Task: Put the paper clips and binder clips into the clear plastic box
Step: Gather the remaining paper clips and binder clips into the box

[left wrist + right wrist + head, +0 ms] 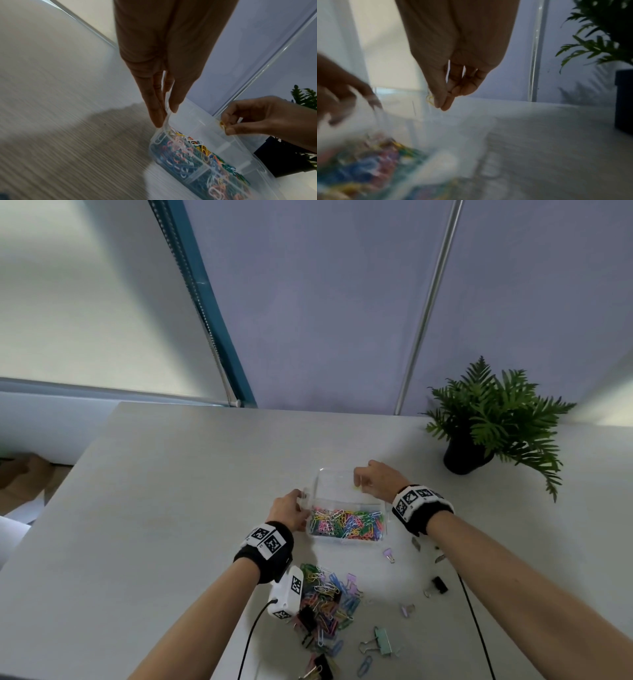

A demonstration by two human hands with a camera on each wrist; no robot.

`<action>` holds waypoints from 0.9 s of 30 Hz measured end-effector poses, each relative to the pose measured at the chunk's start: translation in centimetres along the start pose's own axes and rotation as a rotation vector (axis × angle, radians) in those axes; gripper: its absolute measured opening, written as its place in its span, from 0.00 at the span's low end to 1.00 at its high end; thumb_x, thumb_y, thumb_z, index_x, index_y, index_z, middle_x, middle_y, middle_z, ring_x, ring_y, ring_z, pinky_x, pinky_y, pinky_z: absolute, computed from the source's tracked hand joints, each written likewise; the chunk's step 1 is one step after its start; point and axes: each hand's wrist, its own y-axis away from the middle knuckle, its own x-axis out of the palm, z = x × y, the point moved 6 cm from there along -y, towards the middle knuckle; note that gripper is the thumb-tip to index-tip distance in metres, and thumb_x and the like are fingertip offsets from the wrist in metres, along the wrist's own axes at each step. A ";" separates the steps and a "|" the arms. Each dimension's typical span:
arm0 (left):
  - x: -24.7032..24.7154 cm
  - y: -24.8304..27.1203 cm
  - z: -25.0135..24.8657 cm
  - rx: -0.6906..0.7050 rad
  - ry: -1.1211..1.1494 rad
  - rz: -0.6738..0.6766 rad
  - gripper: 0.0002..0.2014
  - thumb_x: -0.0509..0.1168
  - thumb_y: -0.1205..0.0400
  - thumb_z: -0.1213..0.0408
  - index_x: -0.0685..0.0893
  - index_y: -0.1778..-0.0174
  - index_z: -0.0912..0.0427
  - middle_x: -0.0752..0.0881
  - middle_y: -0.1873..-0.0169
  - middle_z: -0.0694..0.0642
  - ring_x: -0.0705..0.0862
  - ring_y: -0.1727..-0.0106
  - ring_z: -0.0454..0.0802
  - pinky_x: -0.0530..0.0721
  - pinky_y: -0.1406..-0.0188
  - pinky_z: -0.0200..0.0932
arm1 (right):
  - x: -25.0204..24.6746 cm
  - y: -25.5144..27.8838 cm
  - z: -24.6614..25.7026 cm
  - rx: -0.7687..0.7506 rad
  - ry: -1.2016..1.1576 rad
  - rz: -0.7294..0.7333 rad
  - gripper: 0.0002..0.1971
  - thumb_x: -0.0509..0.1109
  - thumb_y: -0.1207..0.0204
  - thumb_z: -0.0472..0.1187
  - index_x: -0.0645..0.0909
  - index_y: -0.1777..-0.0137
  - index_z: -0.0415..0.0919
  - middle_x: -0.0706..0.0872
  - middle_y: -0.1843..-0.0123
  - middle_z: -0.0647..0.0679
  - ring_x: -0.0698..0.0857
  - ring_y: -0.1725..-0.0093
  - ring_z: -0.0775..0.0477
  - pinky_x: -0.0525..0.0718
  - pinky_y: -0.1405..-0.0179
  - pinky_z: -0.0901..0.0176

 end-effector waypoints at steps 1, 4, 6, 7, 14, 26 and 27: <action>0.1 0.0 0.1 -0.004 0.012 0.003 0.19 0.66 0.21 0.71 0.74 0.34 0.66 0.86 0.48 0.70 0.89 0.52 0.63 0.87 0.47 0.58 | -0.1 0.4 0.5 -0.030 -0.084 -0.027 0.04 0.70 0.28 0.32 0.82 0.55 0.38 0.76 0.63 0.50 0.75 0.62 0.51 0.69 0.62 0.66; 0.1 0.0 0.4 -0.015 0.048 0.007 0.19 0.66 0.21 0.71 0.74 0.34 0.66 0.86 0.48 0.70 0.89 0.54 0.61 0.87 0.48 0.57 | 0.9 1.8 1.8 -0.088 -0.160 0.042 0.02 0.71 0.28 0.35 0.84 0.58 0.38 0.78 0.66 0.55 0.72 0.63 0.62 0.70 0.60 0.69; 0.1 -0.2 0.4 -0.002 0.045 0.008 0.19 0.66 0.21 0.70 0.74 0.34 0.65 0.86 0.50 0.69 0.89 0.55 0.61 0.88 0.49 0.57 | 1.4 1.8 1.7 -0.062 -0.152 0.047 0.05 0.67 0.25 0.37 0.84 0.54 0.37 0.84 0.59 0.49 0.76 0.58 0.57 0.76 0.52 0.60; 0.1 -0.2 0.4 0.006 0.042 0.005 0.19 0.67 0.22 0.70 0.75 0.34 0.66 0.86 0.50 0.69 0.89 0.55 0.62 0.88 0.49 0.57 | 1.5 1.6 1.5 -0.015 -0.180 0.044 0.08 0.66 0.23 0.38 0.83 0.49 0.36 0.85 0.53 0.45 0.79 0.53 0.52 0.79 0.46 0.55; 0.0 0.3 0.4 -0.003 0.103 -0.009 0.19 0.65 0.21 0.72 0.74 0.34 0.65 0.85 0.50 0.69 0.85 0.63 0.56 0.89 0.54 0.52 | 4.4 0.6 1.9 0.122 0.229 0.347 0.19 0.60 0.22 0.59 0.70 0.55 0.41 0.78 0.57 0.46 0.77 0.58 0.46 0.79 0.55 0.52; -0.1 0.6 -0.1 0.026 0.082 -0.018 0.19 0.65 0.21 0.73 0.74 0.34 0.65 0.85 0.49 0.69 0.88 0.56 0.63 0.89 0.55 0.56 | 3.7 1.1 1.6 0.101 0.230 0.369 0.09 0.57 0.21 0.39 0.76 0.52 0.34 0.77 0.59 0.40 0.77 0.59 0.43 0.76 0.59 0.53; 0.0 0.6 -0.2 0.025 0.080 -0.016 0.19 0.65 0.21 0.73 0.74 0.34 0.65 0.85 0.49 0.70 0.88 0.55 0.63 0.89 0.55 0.56 | 3.6 1.1 1.5 0.099 0.226 0.351 0.09 0.57 0.21 0.36 0.77 0.52 0.33 0.78 0.59 0.40 0.78 0.58 0.42 0.77 0.58 0.52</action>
